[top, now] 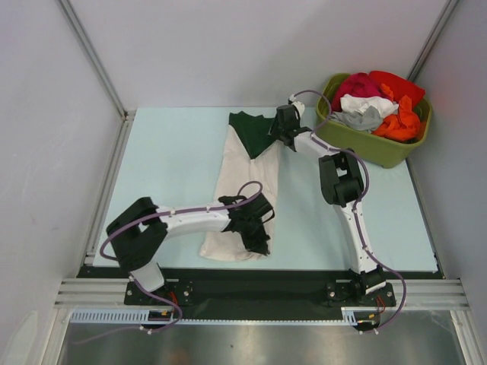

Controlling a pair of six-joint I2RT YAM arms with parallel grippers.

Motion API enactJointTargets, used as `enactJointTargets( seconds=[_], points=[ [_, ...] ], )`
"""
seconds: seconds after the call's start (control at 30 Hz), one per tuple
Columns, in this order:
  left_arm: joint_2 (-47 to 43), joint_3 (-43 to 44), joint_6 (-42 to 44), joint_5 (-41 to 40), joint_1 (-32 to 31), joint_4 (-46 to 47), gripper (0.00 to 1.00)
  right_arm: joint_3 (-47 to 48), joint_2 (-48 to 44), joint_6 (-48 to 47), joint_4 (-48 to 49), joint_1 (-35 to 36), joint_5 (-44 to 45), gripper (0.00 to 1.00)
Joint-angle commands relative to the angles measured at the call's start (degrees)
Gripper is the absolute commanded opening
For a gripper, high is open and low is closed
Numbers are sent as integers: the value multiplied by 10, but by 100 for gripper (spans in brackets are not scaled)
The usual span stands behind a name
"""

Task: Fold and stack the t-shirts
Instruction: Fold the tshirt

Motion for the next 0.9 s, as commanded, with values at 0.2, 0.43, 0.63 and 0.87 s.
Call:
enactJointTargets(
  seconds=[0.2,0.43,0.63,0.87],
  points=[
    [54,91,-51,51,-29,23,7,70,45,-61,13,-22,-76,55],
    [-18,34,-20,60,-33,-2,47,82,8,-104,-71,-23,-56,85],
    [-124,3,36,92,-29,-36,63,67,-87,-160,-174,-21,39,100],
    [-212,1,178,9,88,-137,60,41,-201,-167,-328,-18,71,99]
  ],
)
